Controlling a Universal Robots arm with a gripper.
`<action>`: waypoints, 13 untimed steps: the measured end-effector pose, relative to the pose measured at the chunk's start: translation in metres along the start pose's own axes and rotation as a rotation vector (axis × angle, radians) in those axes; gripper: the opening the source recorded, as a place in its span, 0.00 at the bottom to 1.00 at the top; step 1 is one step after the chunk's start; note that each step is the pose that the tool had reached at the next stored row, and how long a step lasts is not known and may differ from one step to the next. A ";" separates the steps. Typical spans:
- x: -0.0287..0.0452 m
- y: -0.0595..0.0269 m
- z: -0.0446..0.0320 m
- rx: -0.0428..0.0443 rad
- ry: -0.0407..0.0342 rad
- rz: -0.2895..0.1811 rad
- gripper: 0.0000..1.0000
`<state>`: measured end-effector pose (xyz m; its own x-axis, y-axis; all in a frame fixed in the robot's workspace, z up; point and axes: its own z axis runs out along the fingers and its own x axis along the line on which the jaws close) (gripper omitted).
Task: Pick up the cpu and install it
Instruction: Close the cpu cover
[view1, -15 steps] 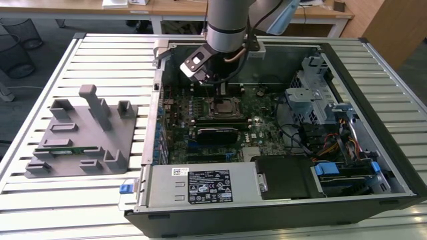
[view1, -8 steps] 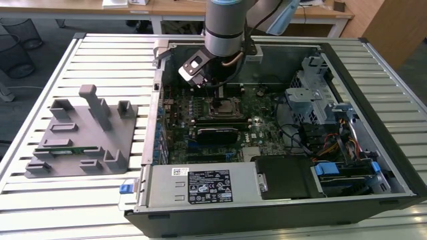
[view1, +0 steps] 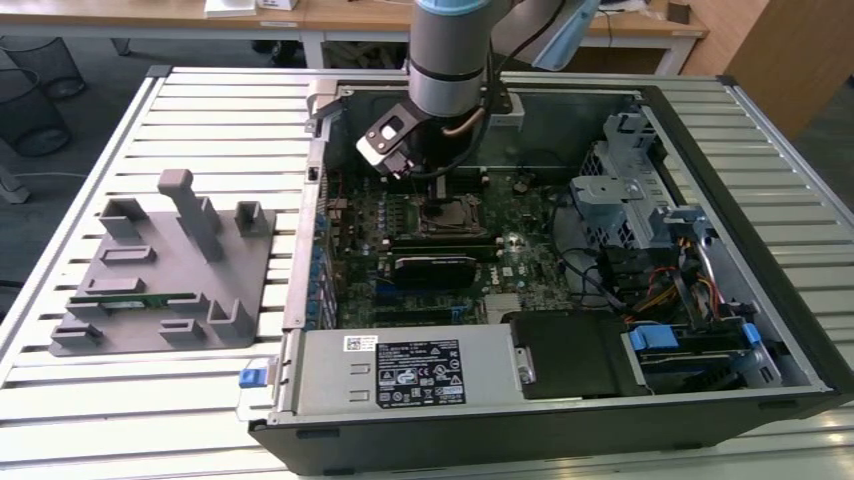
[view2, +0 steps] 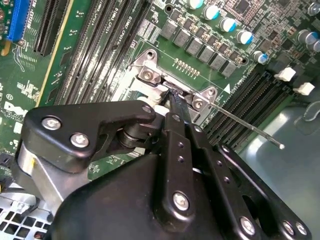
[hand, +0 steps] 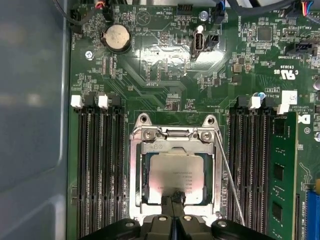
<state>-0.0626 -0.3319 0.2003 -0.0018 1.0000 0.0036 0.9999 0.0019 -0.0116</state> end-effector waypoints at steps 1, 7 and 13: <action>0.0000 0.0000 -0.0020 -0.0001 0.0001 0.000 0.11; -0.0017 0.0015 -0.0080 0.0008 0.0001 0.000 0.11; -0.0030 0.0147 -0.0081 0.0034 0.0001 0.000 0.11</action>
<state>-0.0479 -0.3349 0.2082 -0.0018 1.0000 0.0036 0.9999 0.0019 -0.0151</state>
